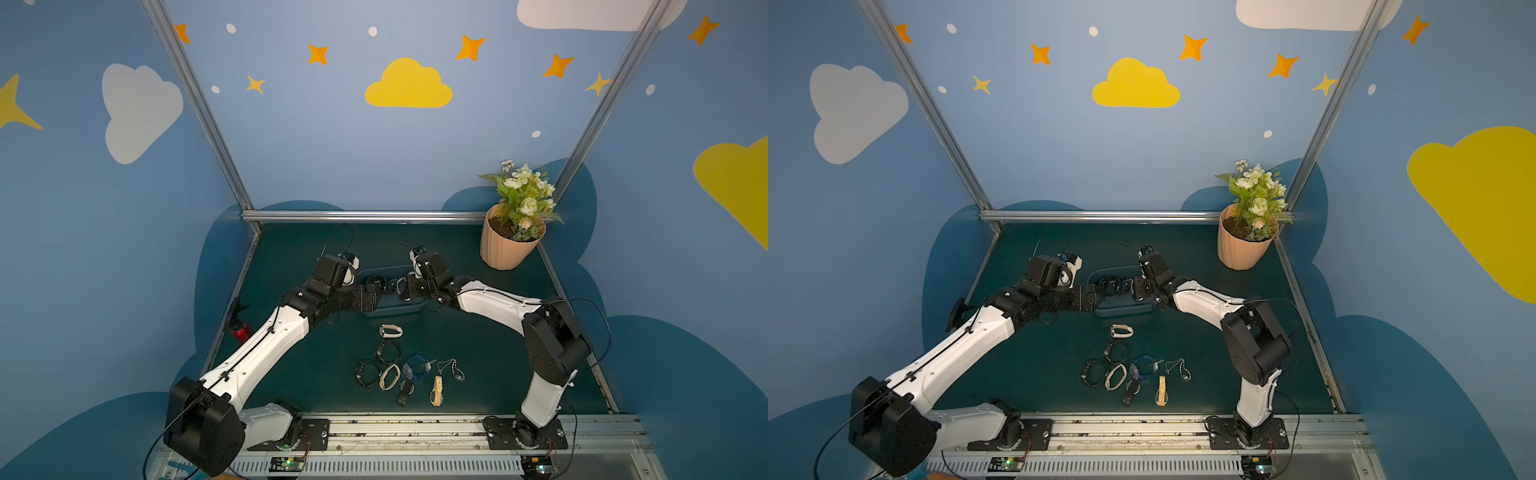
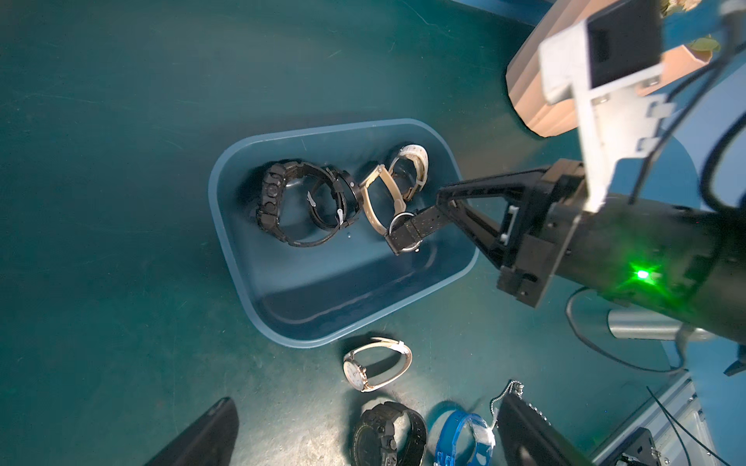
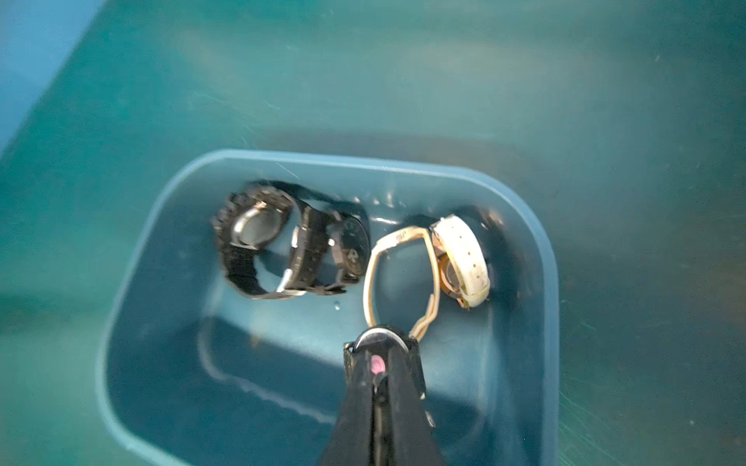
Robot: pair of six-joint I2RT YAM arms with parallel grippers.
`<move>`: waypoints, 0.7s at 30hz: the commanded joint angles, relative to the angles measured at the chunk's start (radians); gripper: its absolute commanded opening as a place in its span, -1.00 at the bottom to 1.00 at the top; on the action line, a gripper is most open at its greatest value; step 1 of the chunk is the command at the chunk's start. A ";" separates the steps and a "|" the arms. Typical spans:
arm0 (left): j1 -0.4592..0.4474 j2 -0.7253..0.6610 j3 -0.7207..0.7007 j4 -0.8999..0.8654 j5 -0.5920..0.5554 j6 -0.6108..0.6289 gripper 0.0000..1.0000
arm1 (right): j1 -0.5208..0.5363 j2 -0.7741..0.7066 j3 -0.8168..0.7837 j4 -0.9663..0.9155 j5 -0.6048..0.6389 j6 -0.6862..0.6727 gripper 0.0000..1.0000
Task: Put the watch into the storage box
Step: Place the watch in the storage box.
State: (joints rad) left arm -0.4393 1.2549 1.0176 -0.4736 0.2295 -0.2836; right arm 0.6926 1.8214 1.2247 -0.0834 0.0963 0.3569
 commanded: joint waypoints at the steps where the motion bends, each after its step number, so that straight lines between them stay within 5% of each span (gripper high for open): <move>1: 0.002 -0.015 0.027 -0.017 -0.025 0.021 1.00 | -0.014 0.021 0.023 0.030 -0.011 0.015 -1.00; 6: 0.002 -0.007 0.033 -0.021 -0.036 0.020 1.00 | -0.024 0.045 0.021 0.029 -0.023 0.027 -0.94; 11: 0.002 -0.013 0.029 -0.020 -0.048 0.021 1.00 | -0.030 0.028 0.022 0.009 -0.020 0.034 -0.56; 16: 0.001 -0.007 0.035 -0.023 -0.034 0.020 1.00 | -0.031 -0.031 0.020 -0.019 0.008 0.016 0.08; 21: 0.001 -0.009 0.032 -0.022 -0.048 0.020 1.00 | -0.033 -0.095 0.010 -0.044 0.017 0.016 0.23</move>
State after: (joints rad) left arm -0.4393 1.2549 1.0309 -0.4797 0.1947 -0.2798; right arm 0.6632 1.7958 1.2251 -0.1017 0.0978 0.3790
